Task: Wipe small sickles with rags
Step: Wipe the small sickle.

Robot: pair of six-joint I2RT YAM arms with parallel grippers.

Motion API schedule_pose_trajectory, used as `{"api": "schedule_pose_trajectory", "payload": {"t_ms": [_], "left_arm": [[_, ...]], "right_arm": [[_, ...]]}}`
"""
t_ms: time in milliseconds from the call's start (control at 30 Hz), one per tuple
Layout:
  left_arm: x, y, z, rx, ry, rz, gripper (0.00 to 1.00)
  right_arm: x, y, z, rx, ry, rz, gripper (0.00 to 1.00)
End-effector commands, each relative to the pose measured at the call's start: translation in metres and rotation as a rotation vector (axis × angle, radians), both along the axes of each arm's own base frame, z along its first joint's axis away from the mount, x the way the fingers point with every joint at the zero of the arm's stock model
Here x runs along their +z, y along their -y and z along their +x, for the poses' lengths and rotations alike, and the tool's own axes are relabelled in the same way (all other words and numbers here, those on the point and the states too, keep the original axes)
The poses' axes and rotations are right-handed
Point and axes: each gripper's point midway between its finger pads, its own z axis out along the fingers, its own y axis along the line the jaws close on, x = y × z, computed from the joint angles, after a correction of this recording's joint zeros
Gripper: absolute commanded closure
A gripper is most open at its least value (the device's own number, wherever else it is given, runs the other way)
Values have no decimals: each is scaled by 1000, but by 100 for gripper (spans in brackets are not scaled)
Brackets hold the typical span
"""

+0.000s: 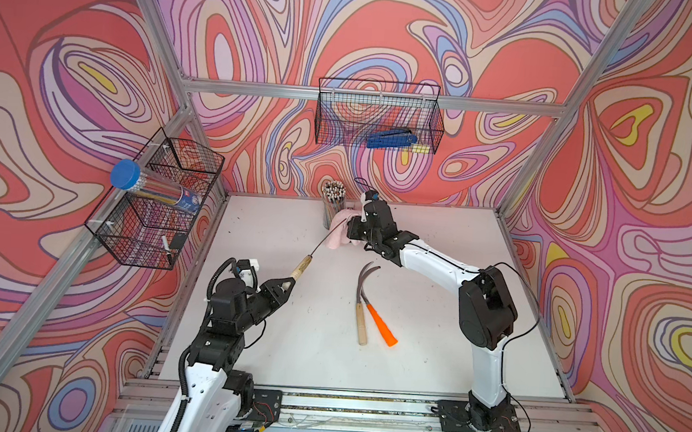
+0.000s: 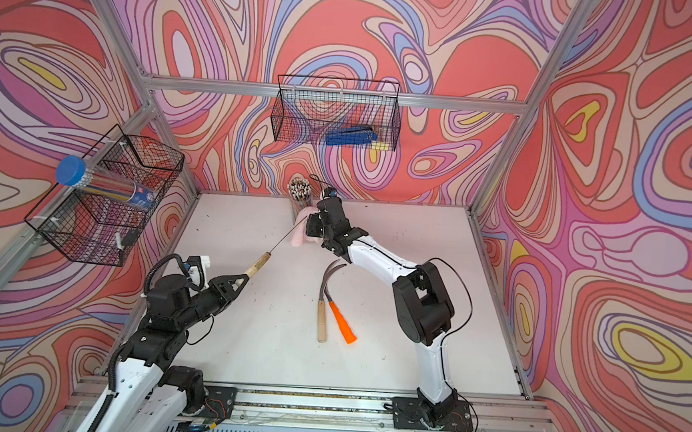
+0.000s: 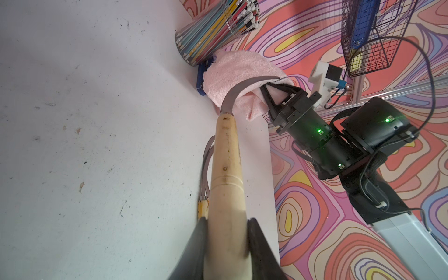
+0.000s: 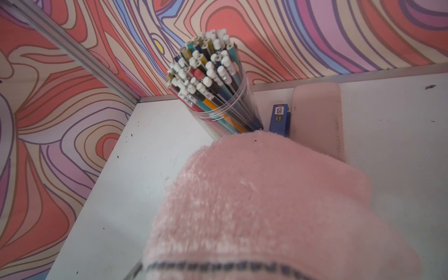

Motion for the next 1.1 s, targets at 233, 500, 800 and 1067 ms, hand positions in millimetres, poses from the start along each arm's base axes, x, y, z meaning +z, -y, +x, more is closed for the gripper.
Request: {"api": "schedule_pose_trajectory", "payload": {"t_ms": [233,500,800,1067], "left_arm": [[16,0,4,-3,50,-8,100],[15,0,5,-3,46,-9,100],[16,0,4,-3,50,-10,100],[17,0,4,-3,53,-10,100]], "right_arm": [[-4,-10,0,39,11,-21,100],[-20,-35,-21,96,-1,-28,100],[-19,-46,-35,139,-29,49,100],[-11,-63,-60,213,-46,143,100]]}}
